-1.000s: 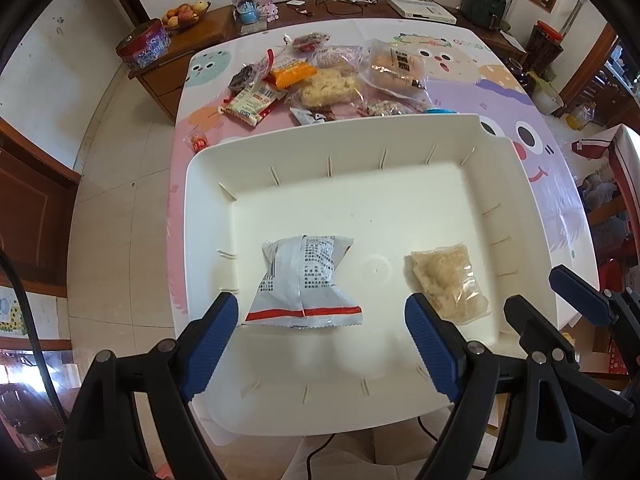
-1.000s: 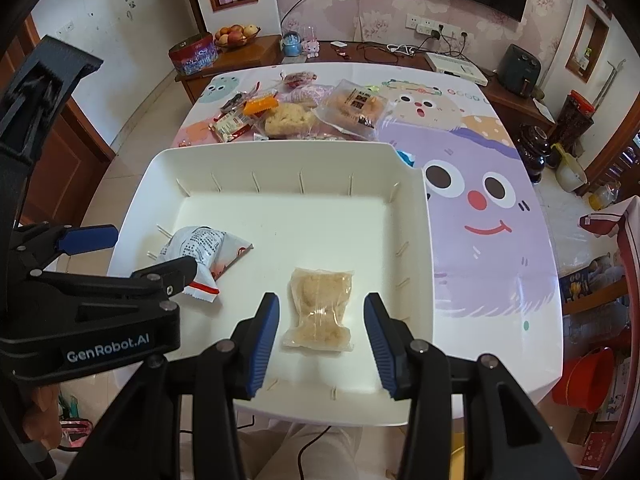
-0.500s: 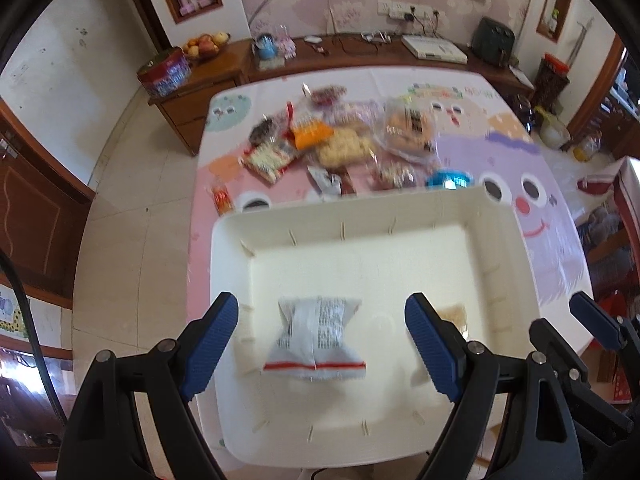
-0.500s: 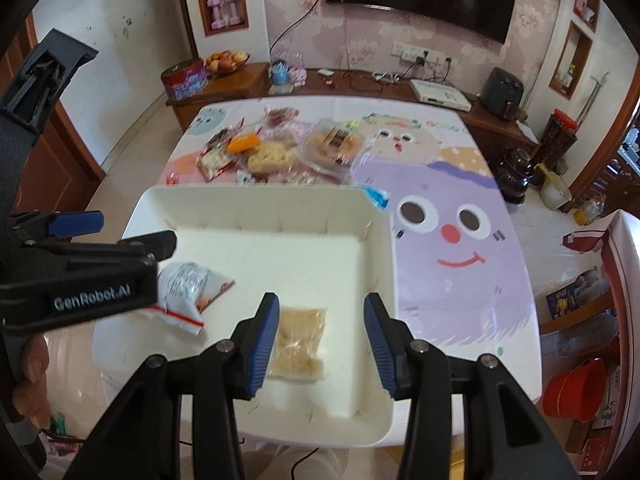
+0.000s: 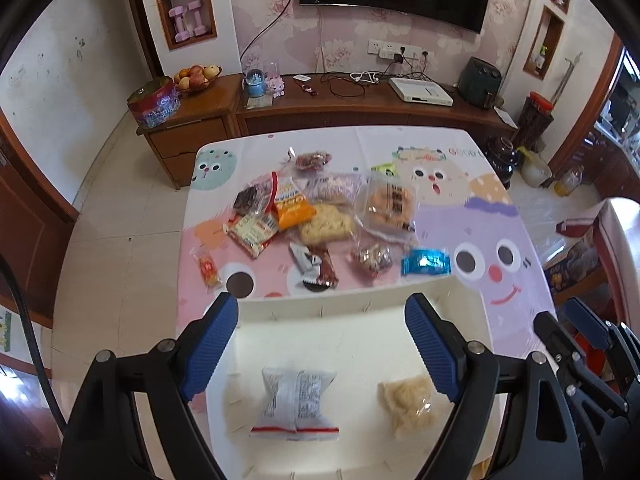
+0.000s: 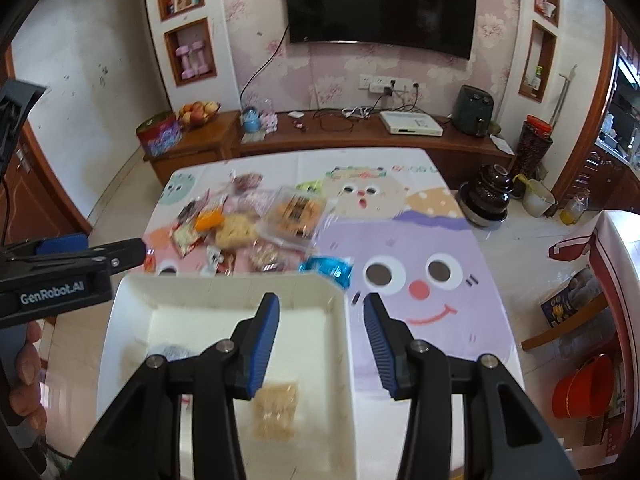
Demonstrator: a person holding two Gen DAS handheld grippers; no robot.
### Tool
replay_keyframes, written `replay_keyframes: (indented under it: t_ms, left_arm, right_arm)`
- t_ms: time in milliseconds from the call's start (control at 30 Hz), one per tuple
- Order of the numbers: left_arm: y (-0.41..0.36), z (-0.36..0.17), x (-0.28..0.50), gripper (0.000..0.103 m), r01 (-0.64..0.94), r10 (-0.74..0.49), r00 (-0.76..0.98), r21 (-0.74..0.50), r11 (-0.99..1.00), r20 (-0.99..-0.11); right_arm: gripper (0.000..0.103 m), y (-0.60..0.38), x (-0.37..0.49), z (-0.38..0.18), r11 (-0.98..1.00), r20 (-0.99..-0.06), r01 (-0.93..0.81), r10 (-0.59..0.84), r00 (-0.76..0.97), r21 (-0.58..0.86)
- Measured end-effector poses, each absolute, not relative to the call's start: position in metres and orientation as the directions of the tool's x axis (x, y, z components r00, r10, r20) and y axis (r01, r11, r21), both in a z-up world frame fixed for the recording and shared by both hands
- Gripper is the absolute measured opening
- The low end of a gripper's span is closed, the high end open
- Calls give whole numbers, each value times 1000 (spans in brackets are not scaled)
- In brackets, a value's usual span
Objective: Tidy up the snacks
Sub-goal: 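Lift both tools from the tray and move them back over the snack pile, then grasp the orange OATS bar with the left tool while the right grasps the orange-cookie bag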
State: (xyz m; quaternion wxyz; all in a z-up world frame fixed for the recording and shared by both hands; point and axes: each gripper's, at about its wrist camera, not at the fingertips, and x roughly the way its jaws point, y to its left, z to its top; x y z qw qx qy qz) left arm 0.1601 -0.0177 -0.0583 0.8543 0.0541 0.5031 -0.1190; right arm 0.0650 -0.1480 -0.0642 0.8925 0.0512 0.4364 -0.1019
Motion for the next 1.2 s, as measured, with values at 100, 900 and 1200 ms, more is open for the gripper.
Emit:
replay_keyframes:
  t_ms: [100, 900, 1200]
  left_arm:
    - [-20, -57, 175, 85, 256, -150, 460, -31, 966, -875]
    - [4, -113, 320, 86, 154, -46, 371, 12, 988, -927]
    - [-1, -175, 363, 86, 85, -133, 186, -119, 989, -973]
  right_arm:
    - [44, -161, 76, -59, 970, -779, 243, -148, 610, 6]
    - [46, -264, 216, -109, 950, -875, 219, 97, 475, 224]
    - [59, -236, 293, -167, 928, -914, 217, 219, 341, 303]
